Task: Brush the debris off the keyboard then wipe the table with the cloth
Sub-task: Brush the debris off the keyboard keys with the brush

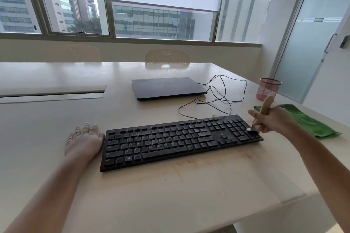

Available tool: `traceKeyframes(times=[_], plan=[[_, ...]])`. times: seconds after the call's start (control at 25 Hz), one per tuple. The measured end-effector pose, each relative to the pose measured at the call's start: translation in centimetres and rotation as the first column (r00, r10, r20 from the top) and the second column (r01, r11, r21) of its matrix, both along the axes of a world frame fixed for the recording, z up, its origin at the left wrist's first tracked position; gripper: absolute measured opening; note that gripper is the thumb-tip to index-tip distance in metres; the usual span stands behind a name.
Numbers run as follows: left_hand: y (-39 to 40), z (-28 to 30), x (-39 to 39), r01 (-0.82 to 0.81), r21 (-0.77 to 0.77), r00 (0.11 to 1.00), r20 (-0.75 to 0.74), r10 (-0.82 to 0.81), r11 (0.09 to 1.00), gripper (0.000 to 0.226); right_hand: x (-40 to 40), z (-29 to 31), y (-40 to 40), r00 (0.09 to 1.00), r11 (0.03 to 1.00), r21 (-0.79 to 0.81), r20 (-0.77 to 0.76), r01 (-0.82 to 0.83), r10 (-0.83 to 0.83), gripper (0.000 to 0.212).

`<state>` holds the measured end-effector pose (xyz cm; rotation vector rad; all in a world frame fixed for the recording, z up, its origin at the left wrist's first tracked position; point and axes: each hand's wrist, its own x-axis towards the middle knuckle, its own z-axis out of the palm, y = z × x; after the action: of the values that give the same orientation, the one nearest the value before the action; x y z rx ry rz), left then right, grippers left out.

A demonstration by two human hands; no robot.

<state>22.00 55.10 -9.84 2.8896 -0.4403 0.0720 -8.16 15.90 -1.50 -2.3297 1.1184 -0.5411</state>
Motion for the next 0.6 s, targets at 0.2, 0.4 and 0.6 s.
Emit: traceKeyframes(times=[0.2,0.4,0.6], plan=[[0.0,-0.1,0.0,0.001,0.000,1.000,0.000,-0.001,1.000,0.055,1.6,1.4,0.7,0.977,1.000,-0.020,0.214,0.007,-0.003,0.045],[0.1,0.0,0.2,0.005,0.002,1.000,0.010,-0.005,1.000,0.054,4.4,0.5,0.9,0.926,0.962,0.244,0.378,-0.122,0.022,0.046],[0.1,-0.1,0.2,0.007,0.002,1.000,0.006,-0.007,1.000,0.053,5.2,0.8,0.4,0.955,0.972,0.199,0.291,-0.124,0.062,0.024]])
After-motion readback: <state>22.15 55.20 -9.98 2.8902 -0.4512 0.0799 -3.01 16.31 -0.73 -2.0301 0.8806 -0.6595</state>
